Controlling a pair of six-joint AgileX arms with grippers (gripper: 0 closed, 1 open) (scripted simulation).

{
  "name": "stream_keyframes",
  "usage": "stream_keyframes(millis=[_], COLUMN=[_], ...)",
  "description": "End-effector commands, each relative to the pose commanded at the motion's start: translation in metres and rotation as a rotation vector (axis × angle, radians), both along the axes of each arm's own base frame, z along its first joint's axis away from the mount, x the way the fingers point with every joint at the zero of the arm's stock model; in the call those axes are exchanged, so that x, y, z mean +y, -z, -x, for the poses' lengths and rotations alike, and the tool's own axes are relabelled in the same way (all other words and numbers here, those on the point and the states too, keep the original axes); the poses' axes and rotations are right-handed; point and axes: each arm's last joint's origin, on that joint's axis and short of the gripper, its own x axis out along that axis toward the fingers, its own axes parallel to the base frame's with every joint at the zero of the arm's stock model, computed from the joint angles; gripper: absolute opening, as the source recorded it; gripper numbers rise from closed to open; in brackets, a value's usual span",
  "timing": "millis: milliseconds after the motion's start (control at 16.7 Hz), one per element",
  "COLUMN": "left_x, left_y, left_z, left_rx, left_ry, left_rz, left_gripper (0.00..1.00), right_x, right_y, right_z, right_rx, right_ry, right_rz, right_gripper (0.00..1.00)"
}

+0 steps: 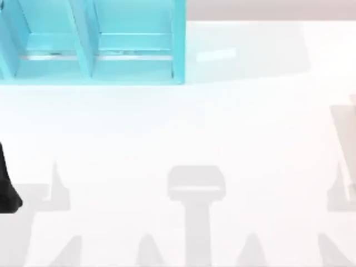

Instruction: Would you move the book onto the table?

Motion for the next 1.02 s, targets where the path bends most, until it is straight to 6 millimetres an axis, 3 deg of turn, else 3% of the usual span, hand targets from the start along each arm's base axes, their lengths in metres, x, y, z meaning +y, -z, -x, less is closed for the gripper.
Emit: stream_keyframes(millis=[240, 540, 840, 1020], left_x=[0.001, 0.009, 0.035, 0.065], left_y=[-0.006, -0.042, -0.074, -0.072], left_z=[-0.001, -0.017, -0.075, -0.128], left_rx=[-0.008, -0.027, 0.017, 0.055], left_ry=[0.001, -0.003, -0.013, -0.015], left_rz=[0.000, -0.004, -0.005, 0.000], left_gripper=[1.00, 1.00, 1.00, 1.00], right_x=[0.000, 0.000, 0.000, 0.000], right_y=[0.000, 0.000, 0.000, 0.000], right_z=[0.000, 0.000, 0.000, 0.000], right_rx=[0.000, 0.000, 0.000, 0.000], right_ry=[0.000, 0.000, 0.000, 0.000], right_rz=[0.000, 0.000, 0.000, 0.000], right_gripper=[1.00, 1.00, 1.00, 1.00])
